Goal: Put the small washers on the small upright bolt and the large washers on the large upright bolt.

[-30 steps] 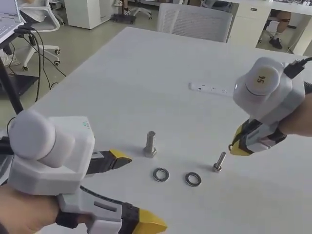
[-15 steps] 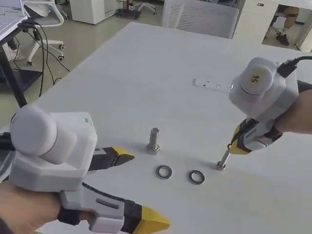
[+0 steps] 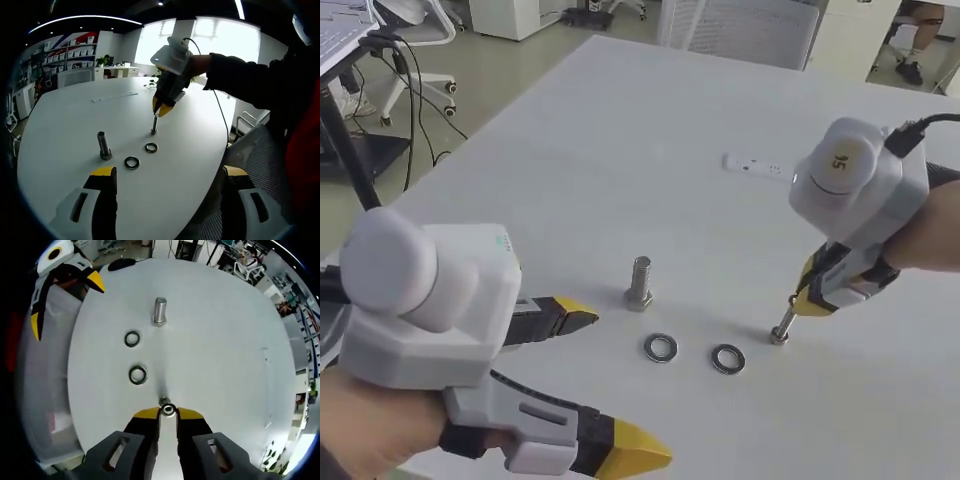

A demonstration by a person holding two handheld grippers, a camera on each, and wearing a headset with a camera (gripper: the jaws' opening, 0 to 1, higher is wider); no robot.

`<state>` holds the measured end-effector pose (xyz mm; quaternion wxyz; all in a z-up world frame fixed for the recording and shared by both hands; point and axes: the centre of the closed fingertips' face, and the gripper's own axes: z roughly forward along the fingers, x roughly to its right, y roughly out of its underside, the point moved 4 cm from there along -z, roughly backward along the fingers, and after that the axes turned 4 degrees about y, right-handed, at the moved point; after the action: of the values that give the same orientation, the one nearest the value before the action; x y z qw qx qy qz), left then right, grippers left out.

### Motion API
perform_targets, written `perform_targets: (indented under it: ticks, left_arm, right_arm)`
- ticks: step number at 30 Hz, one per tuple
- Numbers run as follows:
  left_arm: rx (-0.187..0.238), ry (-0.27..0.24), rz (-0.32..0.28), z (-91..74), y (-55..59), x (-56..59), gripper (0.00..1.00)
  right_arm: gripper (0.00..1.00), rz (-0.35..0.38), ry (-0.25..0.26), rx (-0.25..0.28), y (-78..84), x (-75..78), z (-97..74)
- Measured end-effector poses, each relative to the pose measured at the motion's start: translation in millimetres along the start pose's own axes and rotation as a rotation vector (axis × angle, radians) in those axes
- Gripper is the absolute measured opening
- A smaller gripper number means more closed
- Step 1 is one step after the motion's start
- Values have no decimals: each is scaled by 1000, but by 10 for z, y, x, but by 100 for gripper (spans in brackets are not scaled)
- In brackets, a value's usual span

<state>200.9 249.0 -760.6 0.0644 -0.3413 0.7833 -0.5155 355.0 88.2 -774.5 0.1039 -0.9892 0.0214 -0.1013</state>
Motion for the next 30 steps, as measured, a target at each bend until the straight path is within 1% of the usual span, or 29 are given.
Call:
perform_targets:
  ticks: [19, 26, 30]
  left_arm:
    - [-8, -1, -5, 10, 17, 1, 86]
    - [-12, -1, -7, 9, 24, 1, 86]
    - [-14, -1, -8, 8, 30, -1, 86]
  right_arm:
    - [13, 2, -20, -10, 27, -12, 88]
    - [13, 10, -35, -12, 43, -41, 157]
    - [13, 6, -35, -14, 46, -45, 196]
